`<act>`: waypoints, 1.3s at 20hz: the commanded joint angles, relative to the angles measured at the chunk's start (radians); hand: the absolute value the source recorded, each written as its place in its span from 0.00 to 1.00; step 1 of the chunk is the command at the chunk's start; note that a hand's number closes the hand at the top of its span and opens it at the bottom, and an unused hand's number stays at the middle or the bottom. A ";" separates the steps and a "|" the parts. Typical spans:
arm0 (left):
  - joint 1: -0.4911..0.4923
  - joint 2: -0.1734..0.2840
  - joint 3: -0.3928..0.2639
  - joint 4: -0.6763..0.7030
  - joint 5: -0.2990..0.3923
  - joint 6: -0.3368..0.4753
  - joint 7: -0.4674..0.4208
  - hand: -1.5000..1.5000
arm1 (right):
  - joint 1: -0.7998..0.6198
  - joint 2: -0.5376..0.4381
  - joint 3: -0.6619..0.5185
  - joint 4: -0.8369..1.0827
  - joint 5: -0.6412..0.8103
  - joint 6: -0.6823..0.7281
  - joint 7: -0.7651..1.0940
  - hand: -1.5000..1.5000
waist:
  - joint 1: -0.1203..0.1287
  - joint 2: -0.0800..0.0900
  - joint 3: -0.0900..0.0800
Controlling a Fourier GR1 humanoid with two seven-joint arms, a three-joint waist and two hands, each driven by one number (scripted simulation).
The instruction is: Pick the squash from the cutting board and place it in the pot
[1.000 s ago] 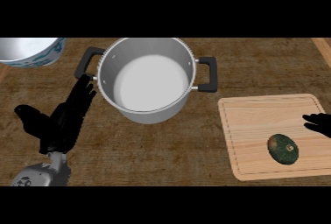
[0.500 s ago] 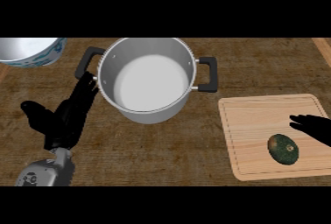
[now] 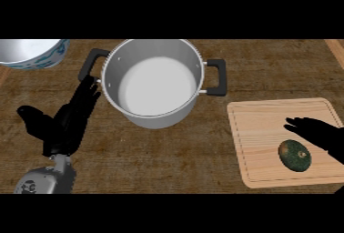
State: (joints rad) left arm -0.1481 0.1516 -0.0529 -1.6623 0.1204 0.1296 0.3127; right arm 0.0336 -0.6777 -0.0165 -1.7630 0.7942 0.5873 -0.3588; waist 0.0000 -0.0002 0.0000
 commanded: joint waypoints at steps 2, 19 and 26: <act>-0.043 -0.009 0.017 0.041 -0.001 -0.019 -0.004 0.50 | -0.096 0.070 0.089 0.013 0.102 0.043 0.093 0.00 | 0.003 0.001 0.000; 0.075 -0.059 -0.017 -0.075 -0.054 -0.020 0.012 0.50 | -0.052 0.122 0.109 0.162 0.225 -0.051 -0.114 1.00 | 0.002 -0.001 0.000; 0.031 -0.057 0.009 -0.086 -0.046 -0.036 0.067 0.50 | -0.074 0.133 0.041 0.135 0.231 -0.066 -0.165 1.00 | 0.000 -0.001 0.000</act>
State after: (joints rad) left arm -0.1215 0.0980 -0.0391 -1.6911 0.0728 0.0956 0.3250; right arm -0.0346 -0.5394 0.0574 -1.6009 1.0366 0.4941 -0.4923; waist -0.0003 -0.0001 0.0001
